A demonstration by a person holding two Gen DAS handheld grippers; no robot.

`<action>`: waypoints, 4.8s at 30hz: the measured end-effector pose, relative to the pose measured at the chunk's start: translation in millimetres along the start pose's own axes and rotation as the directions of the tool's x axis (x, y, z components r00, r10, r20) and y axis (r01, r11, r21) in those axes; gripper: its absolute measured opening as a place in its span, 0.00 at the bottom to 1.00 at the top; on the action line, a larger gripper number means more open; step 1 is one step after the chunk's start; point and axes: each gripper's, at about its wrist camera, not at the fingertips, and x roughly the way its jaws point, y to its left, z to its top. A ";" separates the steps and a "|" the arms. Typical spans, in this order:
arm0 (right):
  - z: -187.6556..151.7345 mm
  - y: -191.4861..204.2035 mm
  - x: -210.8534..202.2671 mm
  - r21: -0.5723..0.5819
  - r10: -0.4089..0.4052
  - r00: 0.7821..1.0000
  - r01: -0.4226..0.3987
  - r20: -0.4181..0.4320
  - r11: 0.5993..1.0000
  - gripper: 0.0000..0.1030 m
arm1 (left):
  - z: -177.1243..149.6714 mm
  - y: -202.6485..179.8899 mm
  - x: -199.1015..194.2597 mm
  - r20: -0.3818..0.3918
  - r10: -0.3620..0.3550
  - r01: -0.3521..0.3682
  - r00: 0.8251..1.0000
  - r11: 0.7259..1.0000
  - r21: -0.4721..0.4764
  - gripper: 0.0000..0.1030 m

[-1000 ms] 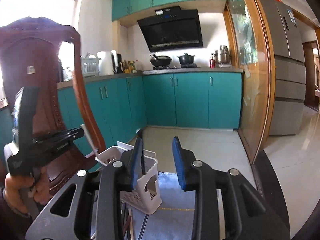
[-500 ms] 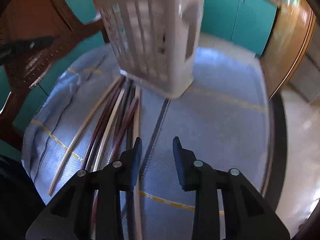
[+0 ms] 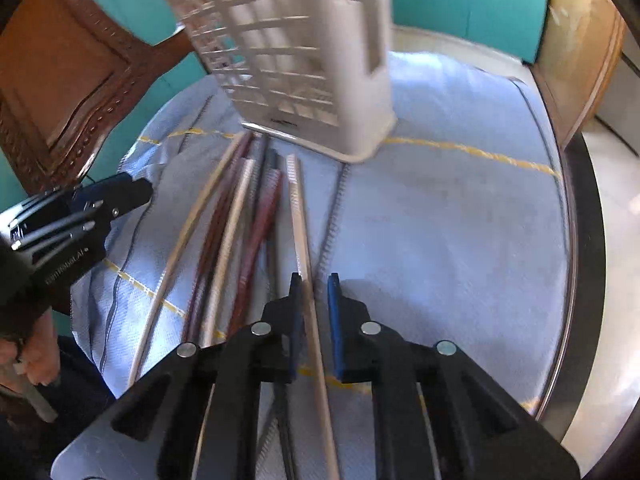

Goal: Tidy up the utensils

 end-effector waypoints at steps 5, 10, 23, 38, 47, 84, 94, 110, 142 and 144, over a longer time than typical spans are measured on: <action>-0.7 -7.6 -12.8 0.006 -0.032 0.998 0.031 0.059 0.999 0.13 | -7.9 -6.0 12.6 -0.035 -0.010 0.010 0.999 1.000 0.005 0.26; 8.8 3.5 -9.7 -0.019 -0.046 0.995 0.047 0.087 0.999 0.14 | 2.1 -7.7 34.0 -0.073 -0.052 0.049 0.996 0.998 -0.038 0.26; 24.0 16.6 16.3 -0.040 -0.113 0.991 0.116 0.075 0.992 0.07 | 18.9 -15.9 67.1 -0.088 -0.036 0.032 0.996 0.998 -0.046 0.11; 23.7 -11.4 7.0 0.019 -0.134 0.988 0.133 0.072 0.991 0.11 | 6.9 -6.8 40.0 -0.056 -0.070 0.067 0.996 0.996 -0.051 0.09; 22.5 -5.1 13.1 -0.004 -0.185 0.979 0.186 0.090 0.983 0.26 | 11.1 -25.4 52.5 -0.072 -0.037 0.035 0.997 0.999 -0.027 0.15; 21.2 3.0 14.0 -0.066 -0.185 0.978 0.192 0.099 0.979 0.06 | 12.2 -22.4 58.7 -0.072 -0.087 0.087 0.994 0.996 -0.006 0.07; 12.2 7.9 -91.5 -0.070 -0.043 0.931 0.074 0.364 0.995 0.06 | 20.0 -9.8 -42.5 0.151 -0.095 0.099 0.984 0.995 -0.024 0.07; 45.8 6.5 -274.8 -0.070 0.162 0.689 -0.159 0.707 0.985 0.06 | 83.4 54.8 -266.9 0.616 -0.140 0.217 0.775 0.975 -0.050 0.06; 91.1 20.4 -163.6 -0.017 0.001 0.734 0.015 0.679 1.000 0.10 | 142.5 13.8 -77.3 0.450 -0.080 0.189 0.889 0.961 -0.202 0.04; 82.1 21.9 -167.0 -0.029 0.004 0.725 0.022 0.688 0.999 0.22 | 133.5 11.3 -78.3 0.451 -0.078 0.176 0.889 0.968 -0.179 0.04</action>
